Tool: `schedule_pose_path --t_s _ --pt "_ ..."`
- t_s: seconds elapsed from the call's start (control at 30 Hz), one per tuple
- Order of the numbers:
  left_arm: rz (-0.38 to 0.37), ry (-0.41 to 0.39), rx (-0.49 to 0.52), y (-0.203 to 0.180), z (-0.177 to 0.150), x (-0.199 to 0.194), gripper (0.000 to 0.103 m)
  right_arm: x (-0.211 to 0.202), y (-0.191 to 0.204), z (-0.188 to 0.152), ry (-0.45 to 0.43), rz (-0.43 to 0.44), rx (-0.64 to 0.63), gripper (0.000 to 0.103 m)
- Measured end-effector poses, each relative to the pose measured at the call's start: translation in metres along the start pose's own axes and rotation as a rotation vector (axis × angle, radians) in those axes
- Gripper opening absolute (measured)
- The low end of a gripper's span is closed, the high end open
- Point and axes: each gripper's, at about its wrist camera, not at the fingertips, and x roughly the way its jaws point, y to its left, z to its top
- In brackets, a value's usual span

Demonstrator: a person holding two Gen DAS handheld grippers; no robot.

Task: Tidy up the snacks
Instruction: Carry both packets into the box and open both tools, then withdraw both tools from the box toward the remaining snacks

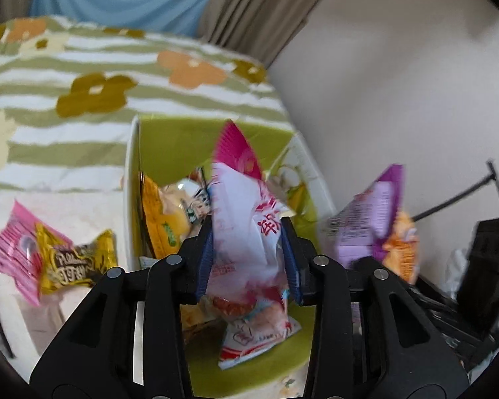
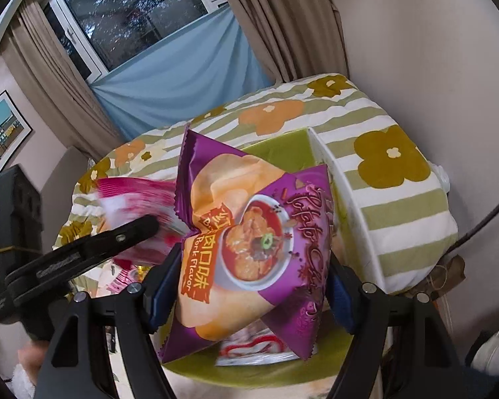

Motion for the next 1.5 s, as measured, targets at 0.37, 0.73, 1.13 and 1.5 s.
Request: schedule_pose_path --t_s 0.37,0.73,1.13,1.5 --pt "0.241 -0.015 0.027 0.014 -0.028 0.008 0.101 0.027 -0.025 0.013 0.068 0.030 -0.040 0.073" --pt "0.312 -0.010 0.021 0.021 -0.035 -0.002 0.101 0.055 -0.018 0.042 0.114 0.059 -0.111 0.074" --pt "0.310 0.010 0.017 0.020 -0.050 -0.002 0.101 0.071 -0.026 0.037 0.129 0.090 -0.088 0.096" --pt "0.318 -0.057 0.061 0.002 -0.055 -0.037 0.101 0.029 -0.031 0.027 0.053 0.051 -0.095 0.096"
